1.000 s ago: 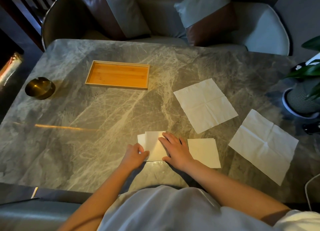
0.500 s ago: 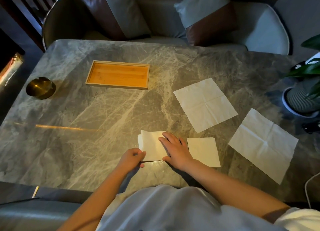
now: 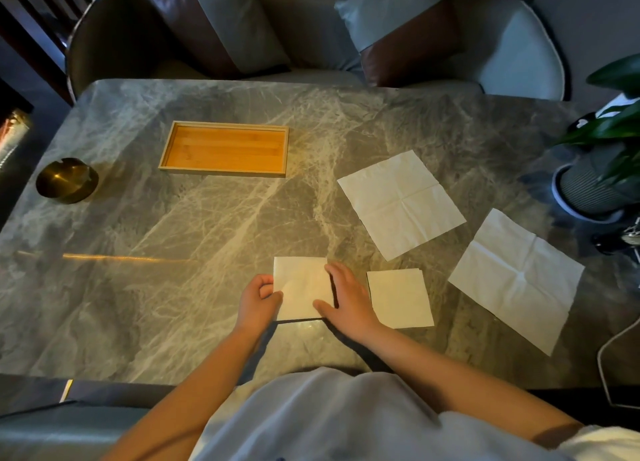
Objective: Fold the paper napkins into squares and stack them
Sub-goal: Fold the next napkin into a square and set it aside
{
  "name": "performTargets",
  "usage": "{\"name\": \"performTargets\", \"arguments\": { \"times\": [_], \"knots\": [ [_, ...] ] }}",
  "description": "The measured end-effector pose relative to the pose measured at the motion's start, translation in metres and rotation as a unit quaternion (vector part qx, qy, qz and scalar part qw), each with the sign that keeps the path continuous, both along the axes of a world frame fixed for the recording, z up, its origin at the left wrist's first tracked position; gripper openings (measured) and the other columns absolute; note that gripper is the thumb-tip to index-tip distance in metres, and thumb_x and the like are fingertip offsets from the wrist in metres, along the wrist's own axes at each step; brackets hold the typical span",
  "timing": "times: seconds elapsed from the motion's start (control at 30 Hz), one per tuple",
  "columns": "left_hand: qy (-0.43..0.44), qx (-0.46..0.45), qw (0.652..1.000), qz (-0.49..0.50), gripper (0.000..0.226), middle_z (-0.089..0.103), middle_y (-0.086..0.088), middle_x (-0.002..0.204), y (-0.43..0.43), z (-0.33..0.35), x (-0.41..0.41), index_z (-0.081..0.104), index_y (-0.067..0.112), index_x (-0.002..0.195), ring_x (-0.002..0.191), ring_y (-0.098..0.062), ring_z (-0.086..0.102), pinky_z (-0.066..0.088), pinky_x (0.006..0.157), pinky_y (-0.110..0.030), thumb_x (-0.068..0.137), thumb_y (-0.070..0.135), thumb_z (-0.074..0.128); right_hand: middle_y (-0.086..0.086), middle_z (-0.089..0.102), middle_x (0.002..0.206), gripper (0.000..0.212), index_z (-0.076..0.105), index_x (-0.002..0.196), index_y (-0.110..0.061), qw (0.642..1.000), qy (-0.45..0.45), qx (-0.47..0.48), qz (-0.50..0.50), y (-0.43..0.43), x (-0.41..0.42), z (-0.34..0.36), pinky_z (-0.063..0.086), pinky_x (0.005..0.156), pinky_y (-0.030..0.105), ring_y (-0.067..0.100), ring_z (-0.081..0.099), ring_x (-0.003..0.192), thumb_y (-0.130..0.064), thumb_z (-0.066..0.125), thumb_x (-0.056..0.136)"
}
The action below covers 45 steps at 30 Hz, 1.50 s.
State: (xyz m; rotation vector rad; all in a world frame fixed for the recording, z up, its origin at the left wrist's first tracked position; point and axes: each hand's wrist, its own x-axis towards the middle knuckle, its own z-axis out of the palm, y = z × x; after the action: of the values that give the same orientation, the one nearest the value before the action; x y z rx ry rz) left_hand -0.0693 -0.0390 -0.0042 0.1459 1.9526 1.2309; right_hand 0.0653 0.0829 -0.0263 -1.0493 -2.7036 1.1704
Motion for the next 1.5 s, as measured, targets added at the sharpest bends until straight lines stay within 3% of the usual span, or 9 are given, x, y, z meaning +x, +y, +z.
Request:
{"name": "performTargets", "arguments": {
  "times": [0.07,0.17,0.23,0.3,0.5,0.7,0.93,1.33,1.5],
  "knots": [
    [-0.008,0.02,1.0,0.012,0.031,0.07,-0.001,0.078,0.002,0.003,0.003,0.056,0.018,0.091,0.071,-0.013,0.068,0.05,0.052,-0.019,0.083,-0.01,0.046,0.0,0.04,0.144,0.062,0.033,0.14,-0.019,0.99,0.047,-0.093,-0.1,-0.003,-0.003,0.004,0.039,0.104,0.033,0.014,0.043,0.127,-0.029,0.064,0.087],
    [-0.016,0.042,0.999,0.019,0.031,0.07,-0.002,0.084,0.006,0.011,0.008,0.056,0.017,0.095,0.075,-0.013,0.067,0.05,0.052,-0.018,0.083,-0.01,0.045,0.004,0.056,0.129,0.045,0.042,0.133,-0.016,0.924,0.089,-0.292,-0.231,-0.002,-0.007,0.013,0.05,0.085,0.025,0.008,0.058,0.102,-0.023,0.059,0.092],
    [-0.028,0.057,0.998,0.01,0.032,0.07,-0.005,0.09,0.01,0.016,0.014,0.055,0.013,0.102,0.08,-0.015,0.068,0.051,0.052,-0.018,0.084,-0.01,0.044,0.006,0.064,0.117,0.027,0.053,0.12,-0.017,0.881,0.077,-0.378,-0.273,0.002,-0.003,0.016,0.051,0.078,0.026,0.01,0.062,0.095,-0.026,0.054,0.095],
    [-0.036,0.067,0.997,-0.002,0.033,0.069,-0.007,0.095,0.015,0.019,0.022,0.053,0.011,0.107,0.084,-0.016,0.067,0.051,0.053,-0.018,0.085,-0.011,0.044,0.002,0.068,0.105,0.022,0.06,0.113,-0.017,0.871,0.066,-0.403,-0.273,0.007,0.006,0.02,0.052,0.078,0.028,0.013,0.064,0.093,-0.026,0.054,0.095],
    [0.015,0.063,0.997,-0.034,0.043,0.063,-0.008,0.099,0.033,0.025,0.056,0.045,0.009,0.116,0.09,-0.014,0.061,0.053,0.064,-0.023,0.081,-0.016,0.048,0.006,0.07,0.095,0.007,0.065,0.092,-0.017,0.89,0.076,-0.347,-0.286,0.03,0.046,0.03,0.05,0.076,0.028,0.015,0.065,0.087,-0.016,0.059,0.091],
    [0.037,0.043,0.995,-0.086,0.052,0.062,-0.01,0.104,0.06,0.013,0.09,0.038,0.012,0.127,0.094,-0.026,0.062,0.053,0.078,-0.038,0.083,-0.012,0.05,0.002,0.064,0.106,0.016,0.057,0.11,-0.013,0.899,0.076,-0.283,-0.326,0.054,0.089,0.036,0.049,0.072,0.021,0.011,0.061,0.091,-0.012,0.055,0.094],
    [0.05,0.027,0.99,-0.131,0.042,0.061,0.0,0.097,0.088,-0.007,0.124,0.045,0.01,0.12,0.087,-0.011,0.062,0.052,0.072,-0.022,0.083,-0.01,0.044,0.007,0.059,0.121,0.035,0.047,0.13,-0.013,0.919,0.042,-0.247,-0.305,0.077,0.126,0.034,0.05,0.091,0.036,0.018,0.057,0.105,-0.005,0.039,0.098],
    [0.051,-0.05,0.988,-0.139,0.04,0.06,-0.008,0.105,0.1,-0.028,0.129,0.044,0.015,0.122,0.099,-0.027,0.06,0.052,0.09,-0.044,0.086,-0.001,0.045,0.009,0.046,0.135,0.041,0.045,0.137,-0.011,0.957,-0.013,-0.196,-0.213,0.093,0.139,0.021,0.046,0.099,0.035,0.018,0.051,0.116,-0.007,0.045,0.096],
    [0.065,-0.064,0.988,-0.122,0.038,0.06,-0.003,0.094,0.102,-0.026,0.131,0.045,0.011,0.119,0.089,-0.021,0.062,0.051,0.073,-0.032,0.084,-0.003,0.046,0.008,0.042,0.132,0.042,0.045,0.138,-0.012,0.963,-0.021,-0.179,-0.198,0.098,0.141,0.014,0.038,0.09,0.02,0.008,0.047,0.102,-0.007,0.046,0.096]
  ]
}}
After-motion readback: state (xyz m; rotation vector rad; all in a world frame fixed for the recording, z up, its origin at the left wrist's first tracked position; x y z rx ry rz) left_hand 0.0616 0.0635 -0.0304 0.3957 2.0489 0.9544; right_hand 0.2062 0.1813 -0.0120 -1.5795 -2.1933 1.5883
